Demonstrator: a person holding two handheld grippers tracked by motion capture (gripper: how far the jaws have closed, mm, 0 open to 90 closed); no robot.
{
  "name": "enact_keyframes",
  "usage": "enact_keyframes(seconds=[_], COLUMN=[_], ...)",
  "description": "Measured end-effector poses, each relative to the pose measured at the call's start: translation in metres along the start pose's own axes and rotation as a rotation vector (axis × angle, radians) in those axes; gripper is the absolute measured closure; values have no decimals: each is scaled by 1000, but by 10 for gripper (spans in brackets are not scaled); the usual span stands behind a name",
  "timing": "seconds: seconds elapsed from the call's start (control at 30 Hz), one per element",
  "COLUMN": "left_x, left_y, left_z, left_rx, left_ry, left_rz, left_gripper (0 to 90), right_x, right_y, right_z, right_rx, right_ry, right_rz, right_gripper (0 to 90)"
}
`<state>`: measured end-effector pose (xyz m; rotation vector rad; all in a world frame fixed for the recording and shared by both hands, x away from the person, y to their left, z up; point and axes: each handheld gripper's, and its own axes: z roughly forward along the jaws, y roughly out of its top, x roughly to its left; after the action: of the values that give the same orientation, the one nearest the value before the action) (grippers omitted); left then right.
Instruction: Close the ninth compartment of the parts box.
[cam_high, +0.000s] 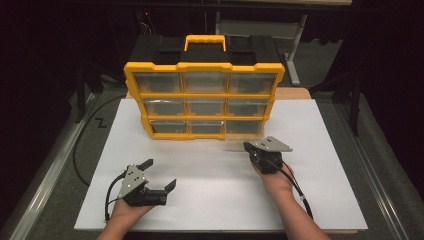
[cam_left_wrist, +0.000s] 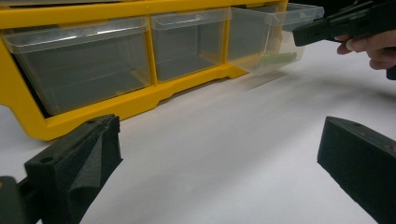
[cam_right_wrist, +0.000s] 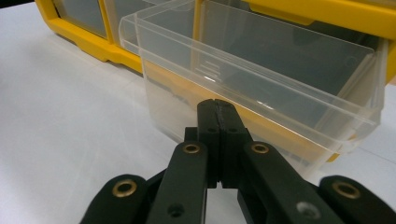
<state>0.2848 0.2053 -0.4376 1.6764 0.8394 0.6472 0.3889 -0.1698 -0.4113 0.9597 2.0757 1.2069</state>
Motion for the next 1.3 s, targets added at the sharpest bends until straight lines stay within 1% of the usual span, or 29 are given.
enact_keyframes(seconds=[0.63,1.2,1.3], left_x=[0,0,-1], left_y=[0,0,0], left_z=[0,0,0], left_rx=[1,1,1], left_ry=[-6,-10,-10], left_rz=[-2,-3,-3], left_gripper=[3,4,3], right_x=[-7,-12,-14], right_y=[6,14,15], right_z=[13,29,33], right_rx=[5,12,17], right_ry=[-34,-64,-69], right_rz=[4,1,10], right_gripper=[900,900,900])
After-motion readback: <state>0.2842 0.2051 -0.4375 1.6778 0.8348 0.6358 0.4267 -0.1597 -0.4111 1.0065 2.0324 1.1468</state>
